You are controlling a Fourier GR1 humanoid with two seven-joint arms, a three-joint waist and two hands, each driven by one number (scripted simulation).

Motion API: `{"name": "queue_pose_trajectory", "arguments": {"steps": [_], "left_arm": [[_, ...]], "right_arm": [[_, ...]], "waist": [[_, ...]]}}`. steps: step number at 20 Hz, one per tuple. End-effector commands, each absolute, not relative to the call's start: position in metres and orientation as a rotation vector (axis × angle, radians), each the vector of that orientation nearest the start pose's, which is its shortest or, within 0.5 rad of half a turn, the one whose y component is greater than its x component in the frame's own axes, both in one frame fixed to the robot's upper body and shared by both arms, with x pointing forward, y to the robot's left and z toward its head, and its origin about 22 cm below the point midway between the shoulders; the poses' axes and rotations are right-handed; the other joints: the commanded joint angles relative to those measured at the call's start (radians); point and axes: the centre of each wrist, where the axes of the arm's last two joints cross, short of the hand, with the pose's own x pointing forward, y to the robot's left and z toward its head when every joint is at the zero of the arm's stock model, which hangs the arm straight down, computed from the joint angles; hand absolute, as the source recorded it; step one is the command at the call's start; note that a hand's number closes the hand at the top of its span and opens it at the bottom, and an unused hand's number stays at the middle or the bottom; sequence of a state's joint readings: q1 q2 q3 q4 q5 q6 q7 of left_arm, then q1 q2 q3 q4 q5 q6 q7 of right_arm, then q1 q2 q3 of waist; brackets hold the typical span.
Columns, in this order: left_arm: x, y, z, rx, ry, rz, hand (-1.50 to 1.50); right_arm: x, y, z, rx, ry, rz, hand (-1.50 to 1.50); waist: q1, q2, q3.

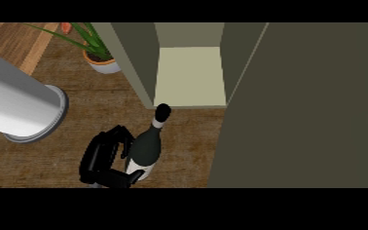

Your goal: Pick up the wine, place it into the cabinet and close the cabinet

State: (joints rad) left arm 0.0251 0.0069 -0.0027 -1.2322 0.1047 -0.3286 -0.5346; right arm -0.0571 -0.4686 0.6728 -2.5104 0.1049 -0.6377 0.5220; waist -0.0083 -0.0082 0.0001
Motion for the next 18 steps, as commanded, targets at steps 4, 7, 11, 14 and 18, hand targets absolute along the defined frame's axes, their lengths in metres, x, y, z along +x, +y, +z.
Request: {"name": "queue_pose_trajectory", "arguments": {"steps": [4, 7, 11, 14, 18], "left_arm": [[0.234, 0.2, -0.04, -0.427, -1.737, -0.039, 1.5], [0.213, 0.17, -0.033, -0.399, -1.742, -0.019, 1.5], [0.235, 0.163, -0.032, -0.306, -1.803, -0.045, 1.5], [0.235, 0.154, -0.026, -0.278, -1.818, -0.038, 1.5], [0.249, 0.146, -0.002, -0.246, -1.823, -0.018, 1.5]], "right_arm": [[0.075, -0.18, 0.209, 0.205, -1.94, 0.125, -1.5], [0.079, -0.178, 0.209, 0.216, -1.952, 0.129, -1.5], [0.081, -0.186, 0.21, 0.21, -1.945, 0.153, -1.5], [0.079, -0.179, 0.201, 0.201, -1.942, 0.127, -1.5], [0.08, -0.176, 0.202, 0.198, -1.94, 0.128, -1.5]], "waist": [[-0.009, 0.001, 0.0], [-0.005, 0.001, -0.001], [-0.01, 0.006, 0.0], [-0.008, 0.005, 0.0], [-0.006, 0.003, -0.001]]}}
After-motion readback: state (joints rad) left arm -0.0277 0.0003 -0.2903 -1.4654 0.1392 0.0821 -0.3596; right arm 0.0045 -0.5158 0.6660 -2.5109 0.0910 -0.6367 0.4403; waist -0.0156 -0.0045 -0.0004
